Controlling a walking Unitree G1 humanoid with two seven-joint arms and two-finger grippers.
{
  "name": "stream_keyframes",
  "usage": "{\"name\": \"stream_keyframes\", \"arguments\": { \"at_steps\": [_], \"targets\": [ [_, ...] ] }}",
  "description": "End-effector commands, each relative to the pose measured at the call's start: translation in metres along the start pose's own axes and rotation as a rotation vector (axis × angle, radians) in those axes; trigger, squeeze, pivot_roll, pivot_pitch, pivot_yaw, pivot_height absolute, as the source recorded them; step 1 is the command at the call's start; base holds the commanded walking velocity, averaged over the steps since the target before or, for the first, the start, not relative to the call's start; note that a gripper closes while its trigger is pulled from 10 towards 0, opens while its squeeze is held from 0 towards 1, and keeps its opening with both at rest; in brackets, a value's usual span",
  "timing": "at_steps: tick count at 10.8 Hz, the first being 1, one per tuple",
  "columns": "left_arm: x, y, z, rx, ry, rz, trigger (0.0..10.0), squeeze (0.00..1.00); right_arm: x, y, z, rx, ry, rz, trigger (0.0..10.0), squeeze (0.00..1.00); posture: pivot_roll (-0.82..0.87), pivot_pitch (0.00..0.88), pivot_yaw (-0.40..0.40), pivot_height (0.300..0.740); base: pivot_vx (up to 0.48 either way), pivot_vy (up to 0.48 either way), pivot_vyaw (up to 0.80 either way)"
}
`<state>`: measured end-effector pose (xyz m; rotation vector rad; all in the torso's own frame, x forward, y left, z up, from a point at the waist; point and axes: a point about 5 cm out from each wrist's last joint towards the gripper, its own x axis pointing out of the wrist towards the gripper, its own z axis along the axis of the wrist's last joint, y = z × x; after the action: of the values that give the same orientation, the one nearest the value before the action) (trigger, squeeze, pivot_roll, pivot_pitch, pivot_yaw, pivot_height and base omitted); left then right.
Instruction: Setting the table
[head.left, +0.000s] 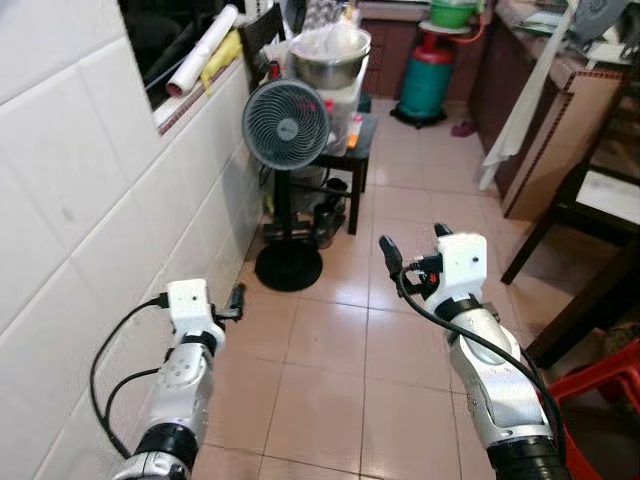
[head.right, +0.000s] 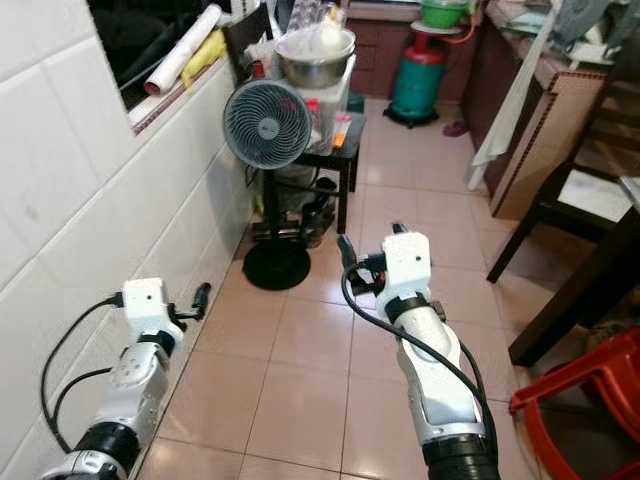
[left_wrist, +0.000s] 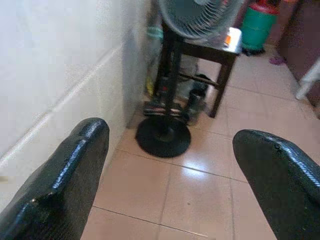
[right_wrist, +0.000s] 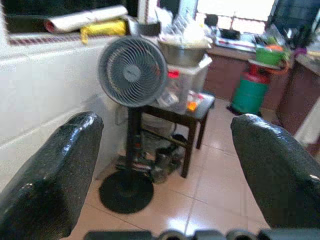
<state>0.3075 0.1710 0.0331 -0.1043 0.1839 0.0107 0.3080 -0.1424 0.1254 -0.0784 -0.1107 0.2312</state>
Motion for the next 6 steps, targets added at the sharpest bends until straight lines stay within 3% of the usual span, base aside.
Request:
{"name": "stream_keyframes", "arguments": {
  "at_steps": [1, 6],
  "targets": [
    [0.002, -0.006, 0.000, 0.008, 0.010, -0.031, 10.0, 0.00, 0.001, -0.006, 0.000, -0.008, -0.007, -0.023, 10.0, 0.00, -0.06, 0.019, 0.009, 0.740, 0.401, 0.000, 0.00],
    [0.000, -0.005, -0.007, 0.006, 0.040, -0.035, 10.0, 0.00, -0.002, -0.005, -0.012, -0.016, 0.024, -0.017, 10.0, 0.00, -0.06, 0.019, 0.014, 0.740, 0.434, 0.000, 0.00]
  ]
}}
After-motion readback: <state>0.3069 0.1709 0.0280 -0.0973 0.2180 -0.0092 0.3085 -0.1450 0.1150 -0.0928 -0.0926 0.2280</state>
